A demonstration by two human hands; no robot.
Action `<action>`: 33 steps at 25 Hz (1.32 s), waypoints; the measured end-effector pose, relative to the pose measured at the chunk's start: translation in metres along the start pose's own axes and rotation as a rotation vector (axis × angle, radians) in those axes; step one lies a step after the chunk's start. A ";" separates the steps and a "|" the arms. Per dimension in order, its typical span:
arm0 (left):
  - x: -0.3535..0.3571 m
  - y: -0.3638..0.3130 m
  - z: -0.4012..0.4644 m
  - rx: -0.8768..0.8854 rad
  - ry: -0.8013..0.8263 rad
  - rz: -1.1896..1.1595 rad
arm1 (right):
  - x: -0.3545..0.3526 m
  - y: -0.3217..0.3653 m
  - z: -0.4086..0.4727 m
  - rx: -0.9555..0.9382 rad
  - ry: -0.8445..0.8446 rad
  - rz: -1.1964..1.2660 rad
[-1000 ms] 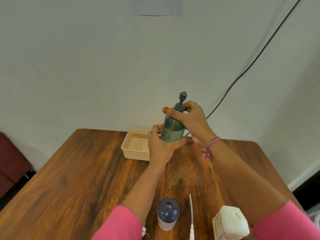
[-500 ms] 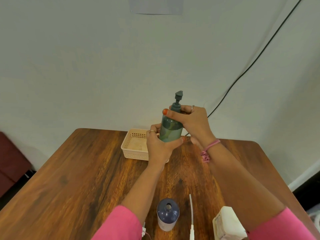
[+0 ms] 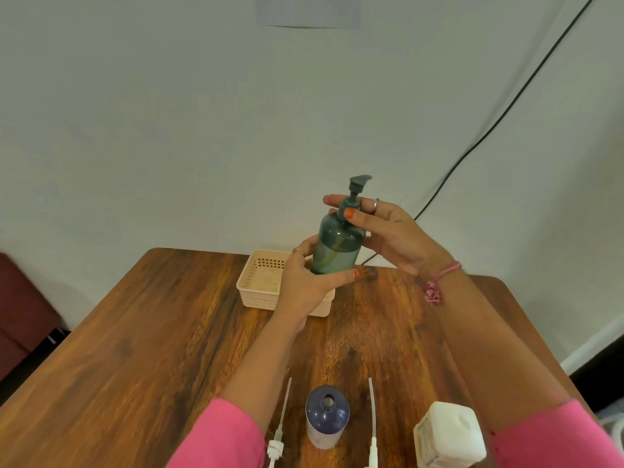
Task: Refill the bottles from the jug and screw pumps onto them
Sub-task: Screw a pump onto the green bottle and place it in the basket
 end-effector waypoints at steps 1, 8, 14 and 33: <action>-0.003 -0.001 0.000 -0.006 0.031 -0.003 | -0.002 0.001 -0.001 -0.014 0.005 -0.042; -0.003 0.000 -0.004 0.002 0.020 -0.050 | 0.013 -0.016 -0.003 -0.220 -0.285 -0.100; -0.015 0.017 0.002 -0.042 0.095 -0.124 | 0.010 -0.020 -0.006 -0.015 -0.206 -0.245; -0.173 0.138 0.078 -0.355 0.075 0.052 | 0.063 -0.171 0.132 0.110 -0.550 -0.444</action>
Point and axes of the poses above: each hand's wrist, its own z-axis towards the middle knuckle, its own x-axis out of the palm, y = z × x, the point moved 2 cm from there along z, towards the middle knuckle, and after that the axes turned 14 degrees about z, right-handed, at the moved point
